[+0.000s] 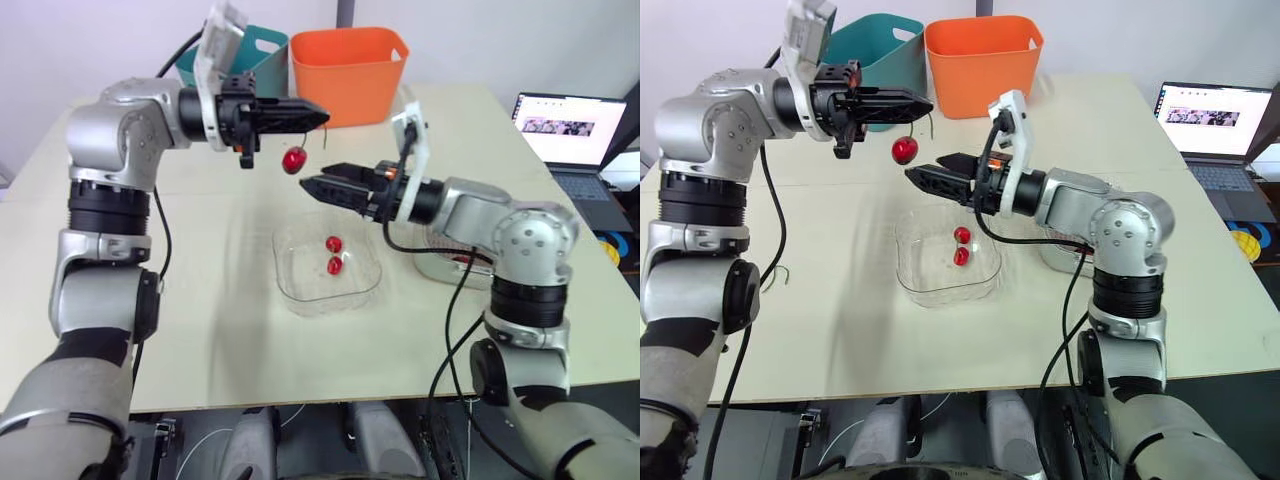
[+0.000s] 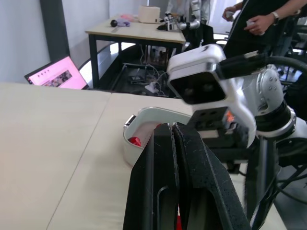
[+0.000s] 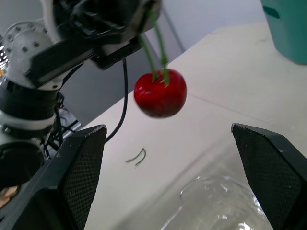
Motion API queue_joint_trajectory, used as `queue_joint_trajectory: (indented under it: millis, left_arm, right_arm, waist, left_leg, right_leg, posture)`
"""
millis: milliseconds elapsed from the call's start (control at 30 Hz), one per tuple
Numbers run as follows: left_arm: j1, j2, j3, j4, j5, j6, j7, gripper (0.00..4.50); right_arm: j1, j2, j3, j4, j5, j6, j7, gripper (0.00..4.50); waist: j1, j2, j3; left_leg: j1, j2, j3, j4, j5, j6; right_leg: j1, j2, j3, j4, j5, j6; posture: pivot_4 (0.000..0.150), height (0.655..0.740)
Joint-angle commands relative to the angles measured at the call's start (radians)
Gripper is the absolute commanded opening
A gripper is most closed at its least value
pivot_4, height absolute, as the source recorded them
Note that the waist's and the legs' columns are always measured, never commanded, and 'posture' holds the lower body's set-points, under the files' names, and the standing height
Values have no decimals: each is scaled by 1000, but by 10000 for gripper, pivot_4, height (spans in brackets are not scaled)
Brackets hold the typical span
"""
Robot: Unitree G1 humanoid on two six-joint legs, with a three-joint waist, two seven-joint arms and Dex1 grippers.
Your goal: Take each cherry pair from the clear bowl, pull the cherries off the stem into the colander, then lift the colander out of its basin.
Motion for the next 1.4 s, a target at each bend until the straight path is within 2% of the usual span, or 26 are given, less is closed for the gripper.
queue_joint_trajectory:
  millis: [33, 667, 767, 967, 1033, 1100, 1400]
  left_arm:
    - [0, 8, 28, -39, -24, 6, 9, 0]
    - [14, 0, 28, -55, -44, 12, 32, 0]
    - [16, -1, 26, -60, -49, 16, 35, 0]
    - [17, -4, 28, -59, -53, 17, 43, 0]
    - [17, -4, 25, -54, -52, 14, 42, 0]
    - [16, -4, 24, -47, -49, 10, 42, 0]
    - [-27, -2, 32, 22, -27, -40, 46, 0]
  right_arm:
    - [-45, 40, -2, 14, -4, -56, -7, 44812]
    - [-60, 99, 54, 56, -31, -98, -20, 44812]
    - [-63, 103, 53, 65, -40, -106, -24, 38879]
    - [-70, 114, 55, 82, -58, -125, -31, 17506]
    - [-70, 115, 56, 83, -62, -127, -32, 12134]
    - [-68, 114, 56, 80, -64, -125, -28, 10804]
    - [-11, 71, 122, 19, -80, -91, 15, 10774]
  waist:
    - [0, 0, 0]
    - [0, 0, 0]
    - [0, 0, 0]
    - [0, 0, 0]
    - [0, 0, 0]
    - [0, 0, 0]
    - [0, 0, 0]
  left_leg:
    - [0, 0, 0, 0, 0, 0]
    - [0, 0, 0, 0, 0, 0]
    - [0, 0, 0, 0, 0, 0]
    - [0, 0, 0, 0, 0, 0]
    - [0, 0, 0, 0, 0, 0]
    - [0, 0, 0, 0, 0, 0]
    - [0, 0, 0, 0, 0, 0]
  right_leg:
    - [0, 0, 0, 0, 0, 0]
    - [0, 0, 0, 0, 0, 0]
    - [0, 0, 0, 0, 0, 0]
    - [0, 0, 0, 0, 0, 0]
    - [0, 0, 0, 0, 0, 0]
    - [0, 0, 0, 0, 0, 0]
    - [0, 0, 0, 0, 0, 0]
  posture:
    - [1500, 7400]
    - [1500, 7400]
    - [1500, 7400]
    - [1500, 7400]
    - [1500, 7400]
    - [1500, 7400]
    - [1500, 7400]
